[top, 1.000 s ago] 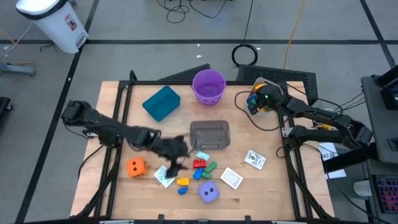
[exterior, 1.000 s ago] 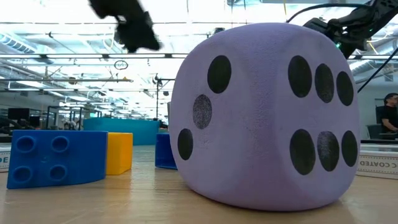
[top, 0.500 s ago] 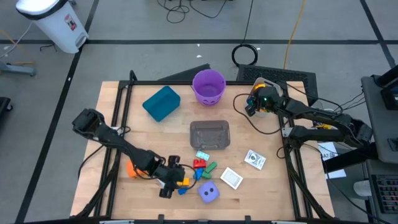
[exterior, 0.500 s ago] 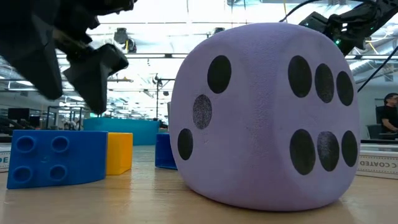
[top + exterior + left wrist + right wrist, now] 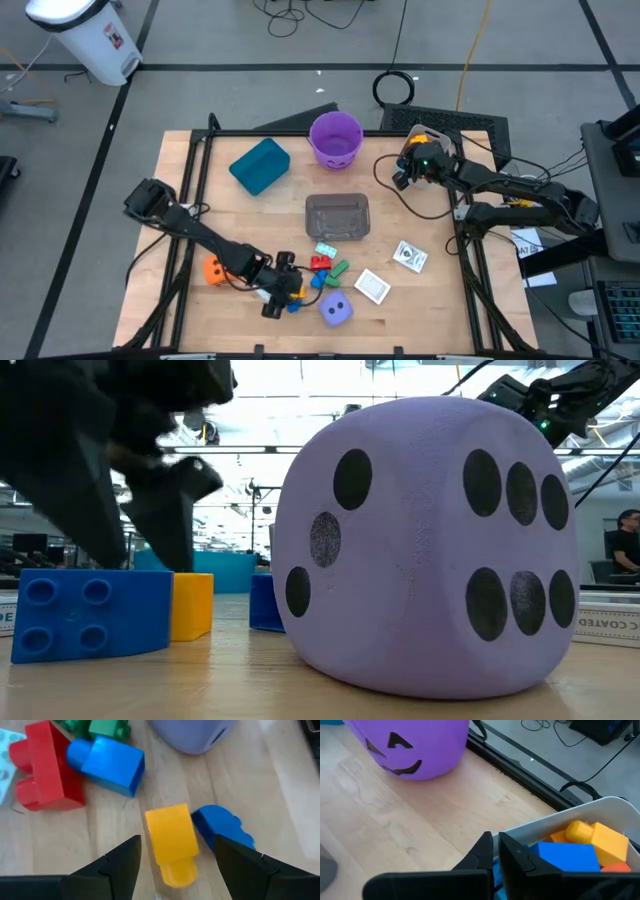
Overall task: Pick & Place Toys
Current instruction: Put the yellow game piece into the white bin
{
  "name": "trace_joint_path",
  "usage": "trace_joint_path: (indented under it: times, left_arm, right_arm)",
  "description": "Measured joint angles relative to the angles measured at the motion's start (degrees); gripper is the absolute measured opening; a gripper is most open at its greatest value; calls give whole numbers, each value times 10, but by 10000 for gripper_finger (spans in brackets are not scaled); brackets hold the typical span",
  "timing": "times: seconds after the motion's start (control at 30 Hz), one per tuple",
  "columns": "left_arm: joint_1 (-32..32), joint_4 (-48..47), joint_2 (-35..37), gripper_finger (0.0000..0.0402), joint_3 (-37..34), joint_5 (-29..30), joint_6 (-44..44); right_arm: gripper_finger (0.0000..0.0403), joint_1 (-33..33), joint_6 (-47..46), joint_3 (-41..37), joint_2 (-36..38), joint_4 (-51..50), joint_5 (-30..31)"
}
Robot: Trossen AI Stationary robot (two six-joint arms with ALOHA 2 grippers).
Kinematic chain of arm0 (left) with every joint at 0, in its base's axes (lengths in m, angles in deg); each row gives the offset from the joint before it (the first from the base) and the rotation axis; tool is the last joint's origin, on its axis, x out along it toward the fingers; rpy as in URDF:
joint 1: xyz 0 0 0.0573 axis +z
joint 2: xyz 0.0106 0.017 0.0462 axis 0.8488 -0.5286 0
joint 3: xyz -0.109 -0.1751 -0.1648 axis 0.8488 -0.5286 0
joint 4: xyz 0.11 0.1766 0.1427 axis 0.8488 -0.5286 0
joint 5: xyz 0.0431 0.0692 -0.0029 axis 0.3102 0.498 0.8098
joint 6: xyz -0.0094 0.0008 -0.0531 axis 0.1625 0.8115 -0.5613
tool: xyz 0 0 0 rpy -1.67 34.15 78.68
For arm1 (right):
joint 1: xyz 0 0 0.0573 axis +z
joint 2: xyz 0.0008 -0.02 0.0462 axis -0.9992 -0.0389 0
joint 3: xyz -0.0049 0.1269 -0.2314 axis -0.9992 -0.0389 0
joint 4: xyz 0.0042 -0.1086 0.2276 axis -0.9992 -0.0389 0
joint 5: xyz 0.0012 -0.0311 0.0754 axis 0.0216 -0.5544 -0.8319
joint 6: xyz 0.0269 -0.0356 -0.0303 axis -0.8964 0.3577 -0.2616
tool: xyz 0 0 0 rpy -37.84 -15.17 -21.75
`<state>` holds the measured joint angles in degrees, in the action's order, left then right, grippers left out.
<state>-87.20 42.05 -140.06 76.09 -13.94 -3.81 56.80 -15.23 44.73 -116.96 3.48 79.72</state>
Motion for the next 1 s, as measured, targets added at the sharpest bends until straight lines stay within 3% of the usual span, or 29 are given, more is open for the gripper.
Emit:
trace_joint_path:
  times: [0.4,0.5,0.7,0.9,1.0]
  left_arm:
    - [20,-6,-38,251,0,-26,0]
    - [20,-5,-38,225,0,-25,11]
    - [24,-1,-38,127,0,-34,21]
    - [31,-12,-27,116,-1,-50,22]
    - [32,-31,2,116,-1,-29,21]
  right_arm:
    - [6,0,-4,0,0,-1,0]
    - [6,0,-4,0,0,0,0]
    - [6,0,-4,0,0,0,-1]
    - [6,0,-4,0,0,0,-1]
    - [6,0,-4,0,0,0,-1]
